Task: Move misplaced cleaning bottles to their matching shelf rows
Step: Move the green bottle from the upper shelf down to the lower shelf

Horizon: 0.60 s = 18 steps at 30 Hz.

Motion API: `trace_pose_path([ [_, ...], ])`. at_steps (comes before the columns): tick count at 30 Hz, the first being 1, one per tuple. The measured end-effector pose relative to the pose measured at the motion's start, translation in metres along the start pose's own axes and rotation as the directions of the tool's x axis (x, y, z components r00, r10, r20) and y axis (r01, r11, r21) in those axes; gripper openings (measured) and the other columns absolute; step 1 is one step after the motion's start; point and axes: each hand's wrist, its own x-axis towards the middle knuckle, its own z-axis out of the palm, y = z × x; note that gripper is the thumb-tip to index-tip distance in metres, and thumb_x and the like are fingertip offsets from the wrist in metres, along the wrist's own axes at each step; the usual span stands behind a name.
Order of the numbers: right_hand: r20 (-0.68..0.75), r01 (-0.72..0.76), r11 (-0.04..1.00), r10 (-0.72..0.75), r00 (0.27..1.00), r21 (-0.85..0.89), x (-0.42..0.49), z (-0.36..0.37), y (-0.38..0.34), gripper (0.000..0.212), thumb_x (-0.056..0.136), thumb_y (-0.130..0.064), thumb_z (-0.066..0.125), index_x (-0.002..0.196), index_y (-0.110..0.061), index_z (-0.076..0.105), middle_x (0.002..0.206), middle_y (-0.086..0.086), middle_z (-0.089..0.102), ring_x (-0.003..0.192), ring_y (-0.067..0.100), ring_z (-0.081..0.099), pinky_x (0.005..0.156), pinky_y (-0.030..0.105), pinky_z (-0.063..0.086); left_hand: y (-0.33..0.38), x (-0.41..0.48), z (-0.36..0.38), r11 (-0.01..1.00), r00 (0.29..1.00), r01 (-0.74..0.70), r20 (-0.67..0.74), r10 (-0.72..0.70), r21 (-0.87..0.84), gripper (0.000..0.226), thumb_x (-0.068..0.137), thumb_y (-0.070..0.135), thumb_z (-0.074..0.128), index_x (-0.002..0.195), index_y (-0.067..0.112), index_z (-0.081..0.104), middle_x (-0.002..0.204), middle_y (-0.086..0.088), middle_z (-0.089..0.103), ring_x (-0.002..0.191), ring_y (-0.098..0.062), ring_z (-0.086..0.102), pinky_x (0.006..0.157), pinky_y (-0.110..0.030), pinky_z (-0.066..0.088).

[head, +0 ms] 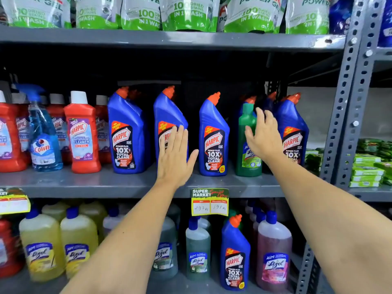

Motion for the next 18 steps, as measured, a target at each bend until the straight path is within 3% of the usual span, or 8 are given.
trace_pose_path([
  [4, 0.197, -0.289, 0.925, 0.244, 0.950, 0.247, 0.002, 0.003, 0.001, 0.074, 0.096, -0.041, 0.051, 0.154, -0.011, 0.017, 0.148, 0.024, 0.035, 0.129, 0.045, 0.044, 0.106, 0.048, 0.036, 0.004, -0.040, 0.005, 0.994, 0.999, 0.038, 0.009, -0.037, -0.099, 0.054, 0.099, 0.043, 0.029, 0.129, 0.008, 0.057, 0.127, -0.007, 0.062, 0.127, -0.026, 0.046, 0.110, -0.046, 0.027],
  [7, 0.266, -0.404, 0.818, 0.316, 0.911, 0.410, 0.002, 0.006, 0.011, 0.095, 0.083, -0.053, 0.065, 0.154, -0.012, 0.017, 0.148, 0.016, 0.043, 0.133, 0.034, 0.046, 0.112, 0.045, 0.036, -0.001, -0.059, 0.009, 0.989, 0.997, 0.005, 0.077, 0.007, -0.147, 0.050, 0.098, 0.041, 0.030, 0.108, 0.009, 0.066, 0.104, -0.005, 0.069, 0.098, -0.026, 0.061, 0.084, -0.042, 0.045],
  [10, 0.322, -0.495, 0.677, 0.376, 0.869, 0.545, 0.001, 0.010, 0.023, 0.109, 0.067, -0.057, 0.080, 0.150, -0.014, 0.025, 0.140, 0.005, 0.054, 0.123, 0.021, 0.057, 0.105, 0.043, 0.047, -0.006, -0.067, 0.013, 0.992, 0.983, -0.075, 0.157, 0.091, -0.106, 0.055, 0.101, 0.042, 0.026, 0.097, 0.011, 0.072, 0.090, -0.005, 0.073, 0.086, -0.028, 0.066, 0.069, -0.044, 0.051],
  [13, 0.371, -0.532, 0.614, 0.381, 0.847, 0.583, 0.002, 0.013, 0.026, 0.084, 0.076, -0.040, 0.080, 0.142, -0.015, 0.035, 0.131, 0.002, 0.060, 0.109, 0.018, 0.064, 0.083, 0.038, 0.055, -0.006, -0.066, 0.011, 0.992, 0.980, -0.082, 0.172, 0.098, -0.098, 0.055, 0.100, 0.042, 0.027, 0.097, 0.014, 0.074, 0.090, -0.004, 0.074, 0.087, -0.026, 0.069, 0.068, -0.043, 0.054],
  [15, 0.380, -0.523, 0.621, 0.360, 0.852, 0.584, 0.002, 0.010, 0.024, 0.072, 0.080, -0.034, 0.079, 0.137, -0.013, 0.041, 0.125, 0.002, 0.061, 0.099, 0.017, 0.065, 0.065, 0.030, 0.051, -0.006, -0.067, 0.010, 0.992, 0.986, -0.079, 0.139, 0.092, -0.102, 0.054, 0.100, 0.041, 0.029, 0.099, 0.013, 0.075, 0.092, -0.004, 0.075, 0.089, -0.024, 0.069, 0.068, -0.041, 0.055],
  [18, 0.356, -0.487, 0.640, 0.333, 0.873, 0.595, 0.000, 0.006, 0.022, 0.065, 0.082, -0.029, 0.077, 0.133, -0.011, 0.041, 0.118, 0.003, 0.060, 0.088, 0.013, 0.063, 0.056, 0.026, 0.047, -0.006, -0.069, 0.012, 0.990, 0.989, -0.081, 0.116, 0.094, -0.115, 0.054, 0.100, 0.041, 0.029, 0.099, 0.013, 0.075, 0.091, -0.004, 0.075, 0.088, -0.024, 0.070, 0.066, -0.041, 0.055],
])
